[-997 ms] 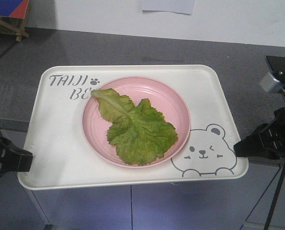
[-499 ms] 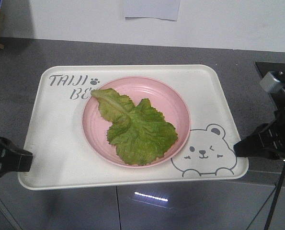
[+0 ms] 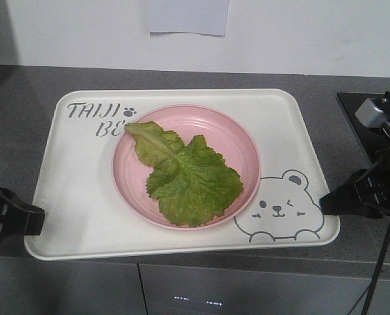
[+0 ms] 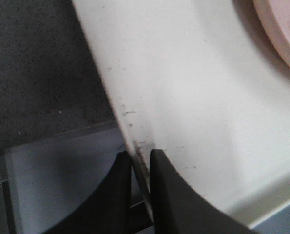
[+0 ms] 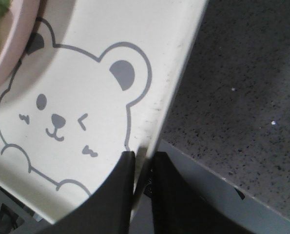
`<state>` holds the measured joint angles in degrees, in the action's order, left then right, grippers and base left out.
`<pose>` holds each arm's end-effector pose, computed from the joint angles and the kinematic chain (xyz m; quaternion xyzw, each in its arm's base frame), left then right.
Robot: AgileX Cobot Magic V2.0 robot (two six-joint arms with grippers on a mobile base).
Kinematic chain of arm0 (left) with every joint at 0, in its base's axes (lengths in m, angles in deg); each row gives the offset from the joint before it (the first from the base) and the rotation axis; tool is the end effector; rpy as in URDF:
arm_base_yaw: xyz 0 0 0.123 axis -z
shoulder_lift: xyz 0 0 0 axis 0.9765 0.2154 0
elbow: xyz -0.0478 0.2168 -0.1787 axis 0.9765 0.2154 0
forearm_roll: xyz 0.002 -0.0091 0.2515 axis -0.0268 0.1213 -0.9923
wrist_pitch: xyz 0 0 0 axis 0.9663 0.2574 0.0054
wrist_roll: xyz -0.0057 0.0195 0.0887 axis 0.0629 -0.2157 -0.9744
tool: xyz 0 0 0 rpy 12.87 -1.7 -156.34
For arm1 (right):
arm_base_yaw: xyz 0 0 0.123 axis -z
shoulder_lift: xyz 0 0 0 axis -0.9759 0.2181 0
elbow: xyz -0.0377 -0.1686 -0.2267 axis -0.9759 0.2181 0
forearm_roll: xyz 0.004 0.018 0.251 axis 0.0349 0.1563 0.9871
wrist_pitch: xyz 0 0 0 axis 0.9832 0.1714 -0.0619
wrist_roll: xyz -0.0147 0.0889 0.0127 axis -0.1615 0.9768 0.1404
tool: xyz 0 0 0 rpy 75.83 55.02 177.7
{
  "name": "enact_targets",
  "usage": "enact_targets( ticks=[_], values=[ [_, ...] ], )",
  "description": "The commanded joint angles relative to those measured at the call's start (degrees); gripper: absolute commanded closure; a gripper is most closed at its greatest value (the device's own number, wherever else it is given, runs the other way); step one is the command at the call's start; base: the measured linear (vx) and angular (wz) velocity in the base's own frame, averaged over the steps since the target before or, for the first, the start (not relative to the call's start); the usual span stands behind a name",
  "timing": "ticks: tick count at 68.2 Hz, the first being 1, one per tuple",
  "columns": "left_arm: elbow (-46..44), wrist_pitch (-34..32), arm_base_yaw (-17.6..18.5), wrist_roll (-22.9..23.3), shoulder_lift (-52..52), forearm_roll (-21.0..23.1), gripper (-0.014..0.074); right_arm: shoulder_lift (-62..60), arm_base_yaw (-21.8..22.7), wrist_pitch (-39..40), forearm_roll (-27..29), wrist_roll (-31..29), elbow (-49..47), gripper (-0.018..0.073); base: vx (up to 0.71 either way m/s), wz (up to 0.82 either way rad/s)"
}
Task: Transfer vegetables to tray and serve
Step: 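Hold the tray level with both grippers while the base drives to the stove counter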
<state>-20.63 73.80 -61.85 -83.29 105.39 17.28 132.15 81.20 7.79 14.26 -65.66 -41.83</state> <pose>0.1772 -0.0693 0.3254 0.1064 0.9423 -0.1550 0.2771 0.2276 0.0350 0.3119 -0.1645 0.9305 0.2455 0.2166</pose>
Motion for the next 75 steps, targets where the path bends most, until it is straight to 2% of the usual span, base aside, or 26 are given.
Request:
enact_targets(
  ticks=[1,75],
  values=[
    [-1.7,-3.3,0.7,-2.0,-0.9,3.3,0.0604,-1.6,-0.5,-1.4,5.8,-2.6,-1.5,0.0564,0.12,-0.10],
    [-1.7,-3.3,0.7,-2.0,-0.9,3.3,0.0604,-1.6,-0.5,-1.4,5.8,-2.6,-1.5,0.0564,0.08,-0.04]
  ],
)
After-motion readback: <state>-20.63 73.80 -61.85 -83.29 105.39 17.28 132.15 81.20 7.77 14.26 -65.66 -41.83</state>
